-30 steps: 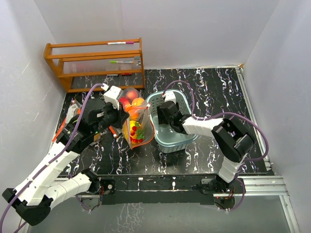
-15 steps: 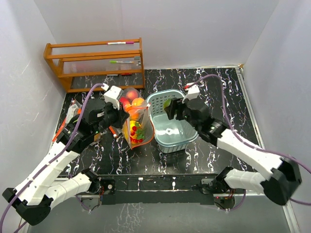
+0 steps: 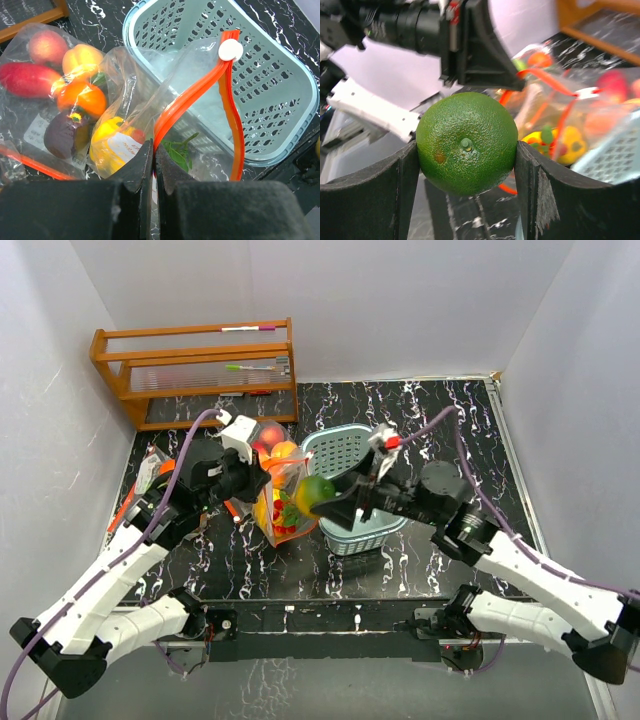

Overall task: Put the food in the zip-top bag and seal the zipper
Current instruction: Pick up the fake fruit from the bin, then place the fake fruit in the zipper food storage bag.

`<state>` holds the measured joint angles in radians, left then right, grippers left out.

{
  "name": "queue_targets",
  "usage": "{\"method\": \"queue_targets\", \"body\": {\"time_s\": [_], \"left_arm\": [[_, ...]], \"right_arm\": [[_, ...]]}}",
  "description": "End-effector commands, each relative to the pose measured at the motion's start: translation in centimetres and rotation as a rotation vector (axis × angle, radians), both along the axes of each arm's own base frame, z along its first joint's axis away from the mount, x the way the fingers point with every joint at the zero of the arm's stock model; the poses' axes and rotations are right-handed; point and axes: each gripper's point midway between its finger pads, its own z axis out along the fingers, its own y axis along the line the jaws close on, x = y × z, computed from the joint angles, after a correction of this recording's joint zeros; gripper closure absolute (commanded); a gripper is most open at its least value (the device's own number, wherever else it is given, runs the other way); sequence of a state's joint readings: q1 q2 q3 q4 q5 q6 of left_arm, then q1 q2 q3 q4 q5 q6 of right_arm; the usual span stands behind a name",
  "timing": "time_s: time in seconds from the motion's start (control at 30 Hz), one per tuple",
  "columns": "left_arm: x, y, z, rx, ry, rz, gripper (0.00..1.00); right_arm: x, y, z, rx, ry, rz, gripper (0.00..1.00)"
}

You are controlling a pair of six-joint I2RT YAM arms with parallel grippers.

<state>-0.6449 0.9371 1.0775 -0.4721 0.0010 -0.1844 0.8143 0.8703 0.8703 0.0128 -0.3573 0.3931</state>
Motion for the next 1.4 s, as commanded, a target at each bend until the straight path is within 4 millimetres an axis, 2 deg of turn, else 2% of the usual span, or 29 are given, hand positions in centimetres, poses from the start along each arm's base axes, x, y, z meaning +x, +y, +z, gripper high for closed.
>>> {"method": "queue_targets", "body": {"time_s": [0.0,0.1,0.33,0.43,0.53,0.63,0.73,0.83,1.0,1.17,1.27,1.37], "left_arm": [[-0.1,-0.5,1.8,-0.038,-0.019,-0.02,1.0],[-0.3,-0.7,2.4,-0.052,-0.021,-0.032,1.0],[-2.1,-0.9,4.4,-0.099,-0.01,-0.089,1.0],[-3.1,-1.1,4.8,-0.13,0.001,-0.118,1.0],[-3.5,-0.9,4.3,-0.127,0.017,-0.118,1.0],[-3.5,-0.6,3.8,-0.109,0.02,-0.104,1.0],[-3.2,-0.2,3.5,-0.092,0.013,-0.085,1.0],[-2.7,-0.1,2.9,-0.09,0.007,-0.062,1.0],[-2.3,-0.3,1.6,-0.106,0.021,-0.041,1.0],[-2.0,-0.6,1.0,-0.123,0.031,-0.034,1.0],[-2.0,-0.6,1.7,-0.132,0.017,-0.035,1.0],[-2.0,-0.5,2.8,-0.14,-0.004,-0.034,1.0]], "right_arm": [[-2.5,3.9,-0.6,0.025,0.003,0.126,0.84],[-0.2,5.4,-2.8,0.003,0.074,0.02,0.84],[6.8,5.6,-7.1,-0.117,0.193,-0.329,0.82],[8.6,5.3,-7.3,-0.114,0.206,-0.436,0.75],[9.3,5.8,-5.9,-0.087,0.199,-0.462,0.6],[8.9,6.9,-4.8,-0.108,0.184,-0.437,0.47],[7.1,8.0,-3.5,-0.106,0.168,-0.367,0.28],[5.1,8.3,-2.6,-0.103,0.164,-0.304,0.03],[2.3,7.5,-3.7,-0.135,0.205,-0.238,0.02],[0.7,4.7,-5.3,-0.14,0.263,-0.295,0.02],[0.8,2.3,-6.3,-0.131,0.313,-0.376,0.02],[1.2,0.2,-9.0,-0.206,0.362,-0.478,0.02]]}}
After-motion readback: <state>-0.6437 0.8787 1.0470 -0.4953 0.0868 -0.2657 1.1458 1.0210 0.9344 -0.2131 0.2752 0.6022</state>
